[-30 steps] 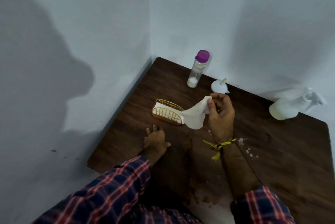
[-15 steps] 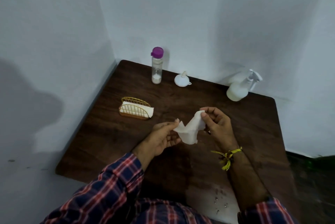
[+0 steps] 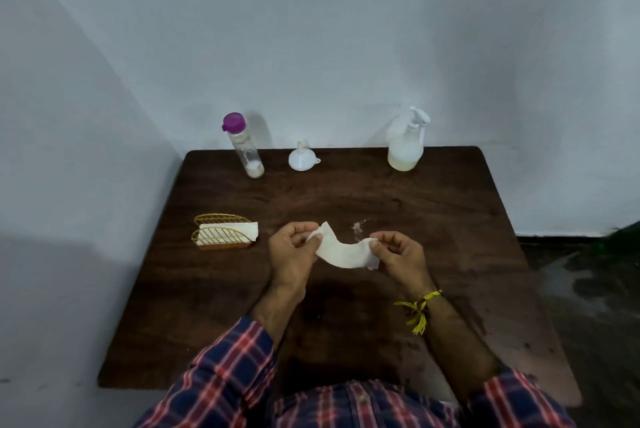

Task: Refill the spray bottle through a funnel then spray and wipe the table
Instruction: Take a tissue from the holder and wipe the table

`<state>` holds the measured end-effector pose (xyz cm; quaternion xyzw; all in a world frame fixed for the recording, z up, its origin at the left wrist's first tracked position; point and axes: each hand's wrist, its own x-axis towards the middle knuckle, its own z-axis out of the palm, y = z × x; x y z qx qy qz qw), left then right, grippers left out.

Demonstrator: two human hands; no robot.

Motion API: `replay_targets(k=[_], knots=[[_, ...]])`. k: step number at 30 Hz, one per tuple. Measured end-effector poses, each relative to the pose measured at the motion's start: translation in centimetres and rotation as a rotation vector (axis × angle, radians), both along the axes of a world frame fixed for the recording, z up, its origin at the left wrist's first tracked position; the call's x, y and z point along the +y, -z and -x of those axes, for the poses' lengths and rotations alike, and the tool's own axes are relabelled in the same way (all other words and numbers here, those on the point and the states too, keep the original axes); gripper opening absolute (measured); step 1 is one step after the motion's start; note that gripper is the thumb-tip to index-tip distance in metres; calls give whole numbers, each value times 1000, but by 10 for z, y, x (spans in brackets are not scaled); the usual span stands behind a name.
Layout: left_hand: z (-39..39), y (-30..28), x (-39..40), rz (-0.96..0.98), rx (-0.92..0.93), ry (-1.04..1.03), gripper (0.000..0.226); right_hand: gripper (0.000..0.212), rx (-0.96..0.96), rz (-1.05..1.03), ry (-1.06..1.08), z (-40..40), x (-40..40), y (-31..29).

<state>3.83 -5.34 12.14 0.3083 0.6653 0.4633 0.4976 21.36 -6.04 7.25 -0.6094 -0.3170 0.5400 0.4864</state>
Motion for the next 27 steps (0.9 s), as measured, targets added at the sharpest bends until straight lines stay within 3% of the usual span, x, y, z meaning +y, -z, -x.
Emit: replay_targets(k=[1,3,4,6,8,11,16,18,20,23,25,27], knots=[[-2,-2,2,-30,35,17,21,11,-86,-6,23,0,-1,7],[-8,-4,8,-79,138,62,26,7,-451,-111,44,-1,-4,14],[-11,-5,11,-101,190,84,28,15,-627,-215,28,1,-8,10],[-17,-9,18,-146,281,112,30,32,-772,-412,-97,13,-12,0],[-23,-13,23,-193,357,138,31,50,-805,-429,-220,29,-14,-8],[-29,-16,29,-229,425,196,32,57,-780,-349,-236,43,-10,-13],[-31,-14,39,-245,380,240,33,30,-541,-369,-126,56,0,-20],[-27,-7,46,-221,303,257,28,25,-402,-256,-94,57,5,-10],[-16,6,53,-150,262,223,23,20,-136,-72,-19,57,11,5],[15,40,56,-30,452,146,19,15,124,219,107,45,15,24],[38,71,52,175,686,236,38,17,69,325,144,33,19,37],[57,97,44,395,870,461,73,23,-136,303,160,19,26,44]])
